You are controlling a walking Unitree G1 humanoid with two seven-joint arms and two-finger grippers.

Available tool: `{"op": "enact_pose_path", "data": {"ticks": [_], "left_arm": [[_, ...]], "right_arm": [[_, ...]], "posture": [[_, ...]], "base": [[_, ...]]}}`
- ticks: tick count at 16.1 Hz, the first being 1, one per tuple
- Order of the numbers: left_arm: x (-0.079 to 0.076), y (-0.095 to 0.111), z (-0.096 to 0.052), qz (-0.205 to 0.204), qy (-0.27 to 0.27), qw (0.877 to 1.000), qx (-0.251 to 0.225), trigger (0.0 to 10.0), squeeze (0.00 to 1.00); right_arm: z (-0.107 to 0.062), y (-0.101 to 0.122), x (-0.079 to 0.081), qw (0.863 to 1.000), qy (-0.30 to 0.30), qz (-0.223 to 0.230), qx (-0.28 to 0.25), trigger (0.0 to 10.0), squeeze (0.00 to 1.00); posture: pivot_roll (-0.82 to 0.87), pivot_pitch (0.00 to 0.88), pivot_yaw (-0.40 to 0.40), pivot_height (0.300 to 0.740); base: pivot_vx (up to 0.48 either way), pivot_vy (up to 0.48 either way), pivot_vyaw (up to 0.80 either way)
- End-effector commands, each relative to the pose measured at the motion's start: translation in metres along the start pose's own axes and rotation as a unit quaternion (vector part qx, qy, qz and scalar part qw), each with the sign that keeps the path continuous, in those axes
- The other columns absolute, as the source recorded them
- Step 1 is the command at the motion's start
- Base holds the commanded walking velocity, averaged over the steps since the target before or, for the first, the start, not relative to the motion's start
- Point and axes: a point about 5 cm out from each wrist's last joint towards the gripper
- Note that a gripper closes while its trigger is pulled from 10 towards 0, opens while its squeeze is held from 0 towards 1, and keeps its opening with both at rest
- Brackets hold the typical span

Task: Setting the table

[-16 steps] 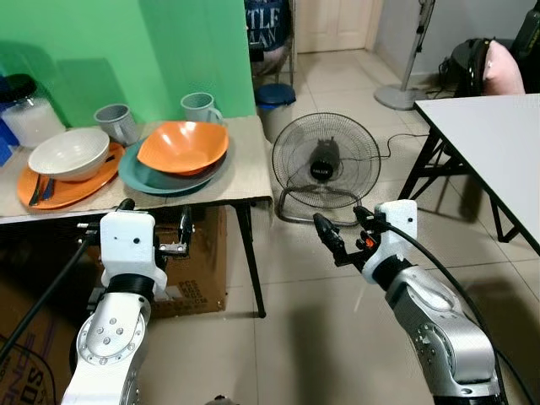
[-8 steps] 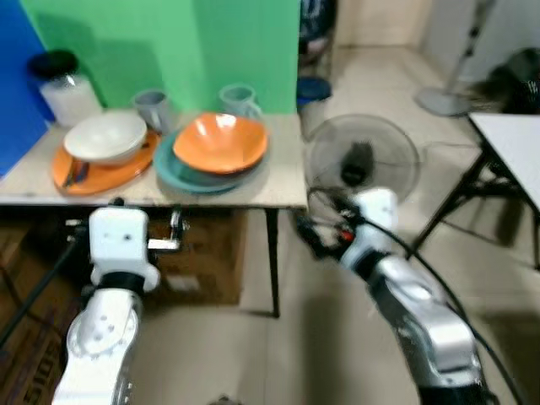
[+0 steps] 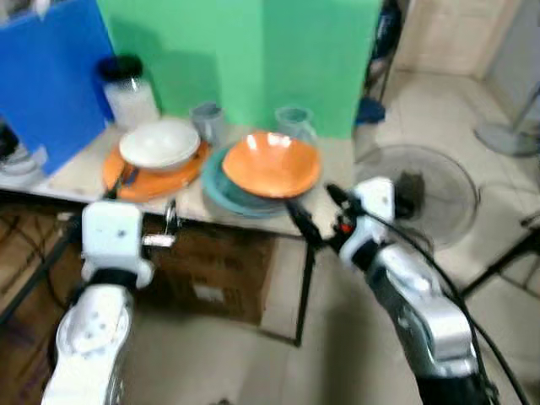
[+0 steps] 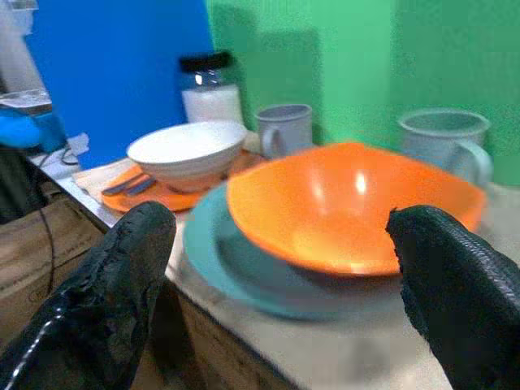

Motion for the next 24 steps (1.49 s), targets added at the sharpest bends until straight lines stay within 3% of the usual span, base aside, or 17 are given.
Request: {"op": "enact_pose_path", "data": {"ticks": [1,6,8,13,15,21,23,24], "left_arm": [[-0.003,0.007,0.0,0.001,-0.008,1.0,-0.013,10.0,0.07],[-0.009,0.016,0.006,0.009,-0.066,0.997,-0.034,10.0,0.07],[-0.012,0.016,0.008,0.01,-0.074,0.997,-0.035,10.0,0.07],[-0.016,0.014,0.008,0.004,-0.093,0.995,-0.032,10.0,0.08],[-0.019,0.014,0.008,0.001,-0.103,0.994,-0.031,10.0,0.07],[-0.023,0.013,0.008,0.0,-0.123,0.992,-0.031,10.0,0.08],[-0.027,0.013,0.006,-0.008,-0.151,0.988,-0.032,10.0,0.07],[-0.034,0.016,0.003,-0.021,-0.192,0.98,-0.039,10.0,0.06]], "right_arm": [[-0.003,0.001,-0.005,1.0,-0.003,-0.002,-0.004,10.0,0.0],[-0.001,0.02,-0.025,0.995,-0.077,0.051,-0.044,10.0,0.0],[0.002,0.028,-0.028,0.995,-0.081,0.022,-0.046,10.0,0.0],[-0.004,0.024,-0.037,0.991,-0.114,0.052,-0.038,10.0,0.0],[-0.006,0.024,-0.041,0.99,-0.134,0.041,-0.026,10.0,0.0],[0.002,0.027,-0.043,0.994,-0.094,0.041,0.03,10.0,0.0],[0.006,0.026,-0.046,0.992,-0.087,0.06,0.067,10.0,0.0],[0.008,0.024,-0.047,0.989,-0.079,0.077,0.099,10.0,0.0]], "posture": [[-0.01,0.0,0.032,0.74],[-0.03,0.0,0.041,0.74],[-0.03,0.0,0.04,0.74],[-0.04,0.0,0.035,0.74],[-0.05,0.0,0.035,0.74],[-0.05,0.0,0.02,0.74],[-0.05,0.0,0.021,0.74],[-0.05,0.0,0.02,0.74]], "base": [[0.315,0.0,0.8],[0.312,0.0,0.16],[0.306,0.0,0.0],[0.305,0.0,-0.75],[0.306,0.0,-0.8],[0.304,0.0,0.0],[0.279,0.0,0.0],[0.0,0.0,0.0]]}}
Point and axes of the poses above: a point about 5 cm out from each wrist's last joint towards the gripper, its own z axis pointing out of the wrist towards the gripper, its own y axis along the axis of the wrist's last joint, x = y × z, and after that the axes turned 7 degrees about z, right-handed
